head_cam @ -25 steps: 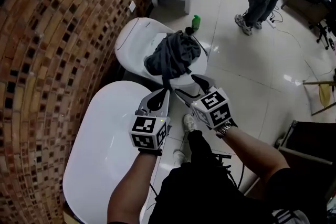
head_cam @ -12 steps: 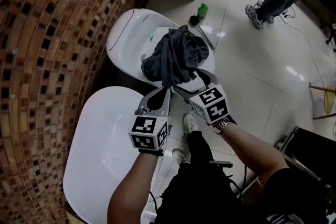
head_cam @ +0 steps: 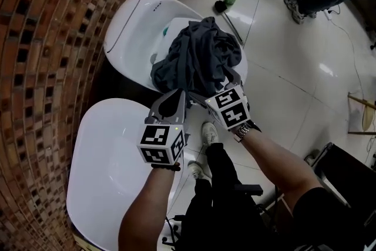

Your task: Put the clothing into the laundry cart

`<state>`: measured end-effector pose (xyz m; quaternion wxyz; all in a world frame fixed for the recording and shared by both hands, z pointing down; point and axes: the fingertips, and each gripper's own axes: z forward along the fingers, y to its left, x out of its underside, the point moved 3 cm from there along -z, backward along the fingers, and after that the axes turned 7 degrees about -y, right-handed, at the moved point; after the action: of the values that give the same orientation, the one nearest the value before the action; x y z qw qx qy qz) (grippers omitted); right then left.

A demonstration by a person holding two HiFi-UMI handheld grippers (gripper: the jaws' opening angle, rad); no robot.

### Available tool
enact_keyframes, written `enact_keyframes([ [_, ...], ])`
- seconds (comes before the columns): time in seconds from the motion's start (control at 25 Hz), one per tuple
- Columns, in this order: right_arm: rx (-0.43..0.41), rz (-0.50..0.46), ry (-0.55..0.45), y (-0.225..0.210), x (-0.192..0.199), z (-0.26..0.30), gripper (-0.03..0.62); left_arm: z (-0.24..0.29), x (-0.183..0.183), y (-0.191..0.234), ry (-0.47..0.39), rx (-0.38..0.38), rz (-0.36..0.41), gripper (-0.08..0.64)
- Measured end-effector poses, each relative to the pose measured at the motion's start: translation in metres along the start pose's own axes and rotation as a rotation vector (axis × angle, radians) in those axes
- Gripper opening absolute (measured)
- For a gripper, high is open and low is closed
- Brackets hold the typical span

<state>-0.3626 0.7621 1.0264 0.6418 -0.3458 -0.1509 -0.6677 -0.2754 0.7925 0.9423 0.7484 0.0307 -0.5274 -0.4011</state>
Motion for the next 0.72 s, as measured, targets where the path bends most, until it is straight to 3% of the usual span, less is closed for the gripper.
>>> enact_keyframes([
  [0.4,0.063,0.0,0.085,-0.037,0.043,0.093,0.589,0.045,0.043,0.067,0.035,-0.068,-0.078,0.002],
  [0.72,0.061,0.007,0.138,-0.051,0.08,0.143,0.591,0.066,0.07,0.09,0.049,-0.08,-0.098,0.002],
])
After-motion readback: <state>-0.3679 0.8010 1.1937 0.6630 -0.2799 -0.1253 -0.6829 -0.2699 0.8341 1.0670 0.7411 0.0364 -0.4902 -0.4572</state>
